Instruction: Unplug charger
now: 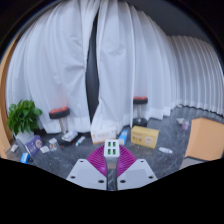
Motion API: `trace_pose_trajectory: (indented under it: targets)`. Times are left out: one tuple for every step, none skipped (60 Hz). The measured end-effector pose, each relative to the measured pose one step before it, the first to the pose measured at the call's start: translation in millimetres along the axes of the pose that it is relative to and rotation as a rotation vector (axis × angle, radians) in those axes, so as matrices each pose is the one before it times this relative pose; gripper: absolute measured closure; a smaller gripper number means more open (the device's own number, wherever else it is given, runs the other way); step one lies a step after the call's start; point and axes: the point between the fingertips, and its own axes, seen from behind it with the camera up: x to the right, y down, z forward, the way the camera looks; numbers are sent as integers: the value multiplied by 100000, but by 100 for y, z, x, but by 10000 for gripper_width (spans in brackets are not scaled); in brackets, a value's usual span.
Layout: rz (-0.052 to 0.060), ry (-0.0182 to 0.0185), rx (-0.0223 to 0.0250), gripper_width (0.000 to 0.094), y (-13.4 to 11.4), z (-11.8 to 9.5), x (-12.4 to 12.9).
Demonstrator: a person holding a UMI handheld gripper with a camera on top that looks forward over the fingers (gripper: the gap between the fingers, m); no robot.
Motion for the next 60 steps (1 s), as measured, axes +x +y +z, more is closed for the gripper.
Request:
trace_pose_trajectory:
  targets:
    - [368,70,-2868,844,1780,295,680]
    - [-93,251,-3295,841,1169,443,685]
    - [-146,362,-2856,829,1509,430,620]
    - [-245,365,-2512,813,1869,428,553]
    - [-822,46,-2717,807,1488,486,436]
    - [-861,-556,-2539,802,1412,518,251]
    - [-754,-1057,-2399,798,1338,513,104]
    - [-422,-1430,-1564,797,1914,373,-53]
    - [-544,-1626,-2782,794,647,544,18]
    - [57,-1735,-2193,791,958,428,-62]
    - [445,-1513,-1911,786,871,383,-27]
    - [649,-1169,-1753,781,798,330,54]
    - [721,-910,-1570,775,677,289,57]
    - [875,-816,-1267,771,551,248,85]
    - [971,-780,-1024,766,461,224,107]
    - [1035,-869,-451,760,710,239,40]
    - [567,-305,-517,757,440,218,187]
    - [486,-243,-530,754,261,205,238]
    - [465,24,-479,750,213,203,294]
    - [416,254,-430,745,201,170,345]
    - [265,444,-497,737,203,142,377]
    - [196,197,-52,731,21,101,303]
    - [290,-180,-55,722,-120,117,302]
    - [288,411,154,683,-7,-12,236]
    - [195,541,5,634,-33,-7,347]
    - [-24,911,-2,587,-72,10,410]
    - [-252,1208,24,546,-94,-15,491]
    - [-404,1274,99,478,-132,-26,484]
    - [-563,1543,159,451,-157,-51,548]
    - [-620,1240,76,390,-254,54,666]
    - [-750,1509,274,322,-202,-140,486]
    - [-734,1283,372,288,-212,-136,379]
    - [-735,1127,420,248,-235,-134,349]
    - [-739,976,382,197,-222,-179,310]
    - [-739,945,388,154,-249,-219,292]
    - [-683,802,520,111,-285,-249,267]
    - [-631,718,524,86,-288,-298,238]
    - [-615,947,493,76,-352,-238,482]
    - [-629,452,579,79,-281,-417,56]
    - [-511,439,676,89,-341,-508,106]
    - [-467,682,773,84,-381,-520,121]
    - [-367,633,904,84,-401,-571,61]
    - [-499,411,911,85,-404,-577,-8]
    - [-666,357,831,84,-380,-617,-5]
    - [-633,364,808,85,-381,-636,-58]
    - [-586,399,788,87,-359,-683,-77]
    - [-571,309,778,87,-435,-705,-72]
    - [-446,194,985,86,-364,-780,-126]
    - [-447,139,1003,87,-356,-782,-191]
    - [-354,164,887,85,-322,-789,-189]
    - [-150,177,783,87,-302,-803,-225]
    - [-196,36,526,87,-363,-865,-231]
    - [31,80,612,87,-223,-858,-274]
    - [83,149,622,84,-145,-812,-299]
    - [135,92,508,84,-134,-893,-291]
    - [138,118,485,85,-145,-907,-282]
    - [158,134,426,86,-102,-929,-308]
    - [156,100,381,85,-51,-919,-314]
    - [109,72,243,85,-12,-936,-295]
    - [234,169,175,83,14,-984,-282]
